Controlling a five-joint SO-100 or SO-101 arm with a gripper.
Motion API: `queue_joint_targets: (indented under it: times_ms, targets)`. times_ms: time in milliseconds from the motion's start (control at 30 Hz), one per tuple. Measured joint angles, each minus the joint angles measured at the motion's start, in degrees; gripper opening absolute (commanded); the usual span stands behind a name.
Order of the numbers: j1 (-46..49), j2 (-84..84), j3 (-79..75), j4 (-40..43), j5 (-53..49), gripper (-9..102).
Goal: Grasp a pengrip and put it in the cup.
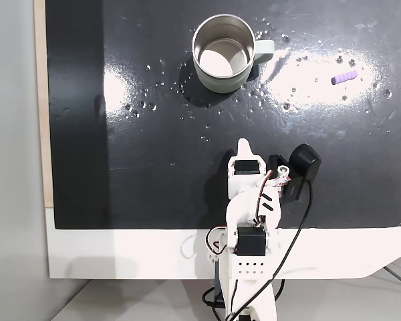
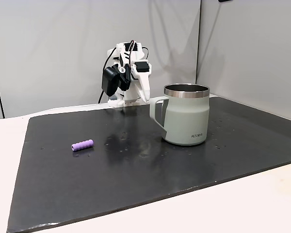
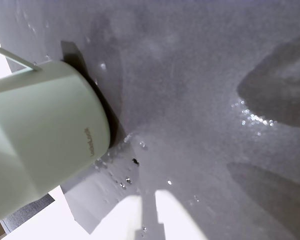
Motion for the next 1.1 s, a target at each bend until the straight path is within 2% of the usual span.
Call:
queue_joint_targets:
  times_ms: [667, 900, 1100]
  targets:
    - [0.0, 0.0, -0.44, -1.58, -0.88, 0]
    - [-2.2, 0.0, -9.84, 5.54, -4.22, 0]
    - [2.64, 0.0, -16.35, 11.25, -9.67, 0]
